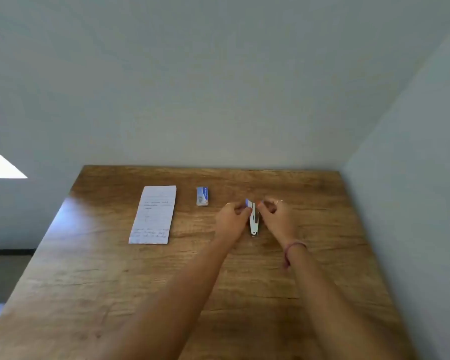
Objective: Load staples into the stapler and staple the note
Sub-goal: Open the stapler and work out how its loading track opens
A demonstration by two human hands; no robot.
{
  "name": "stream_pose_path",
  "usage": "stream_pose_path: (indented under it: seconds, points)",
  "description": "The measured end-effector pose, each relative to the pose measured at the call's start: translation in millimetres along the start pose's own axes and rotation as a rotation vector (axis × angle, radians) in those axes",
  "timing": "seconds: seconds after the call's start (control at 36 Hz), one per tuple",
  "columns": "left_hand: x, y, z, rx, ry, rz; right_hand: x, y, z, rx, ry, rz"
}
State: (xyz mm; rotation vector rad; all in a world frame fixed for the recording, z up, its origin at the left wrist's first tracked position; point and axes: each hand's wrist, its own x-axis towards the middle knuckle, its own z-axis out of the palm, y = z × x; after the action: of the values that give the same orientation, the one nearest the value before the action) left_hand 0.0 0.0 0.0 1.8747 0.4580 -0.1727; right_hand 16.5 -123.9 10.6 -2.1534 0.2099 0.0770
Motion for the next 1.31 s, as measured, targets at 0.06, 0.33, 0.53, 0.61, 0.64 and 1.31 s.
stream_pose_path:
  seconds: [0.06, 0.33, 0.53, 0.61, 0.64, 1.31]
  points:
    - [-1, 8, 1, 0.087, 0.022, 0.015, 3, -5, -1, -0.098, 0.002, -0.062]
    - [-11, 12, 5, 0.044, -0.059, 0.03, -1, 6, 2, 0.074, 0.072, -0.017]
    - [-24, 5, 4, -0.157, -0.087, 0.021, -14, 11, 5, 0.301, 0.042, 0.047]
    - [-29, 3, 4, -0.189, -0.064, 0.026, -21, 12, 6, 0.423, -0.001, 0.087]
    - [-30, 2, 5, -0.192, -0.056, 0.02, -24, 13, 6, 0.448, -0.014, 0.095]
    - [-50, -19, -17, -0.857, -0.263, -0.098, -48, -10, -11, 0.35, -0.146, -0.133]
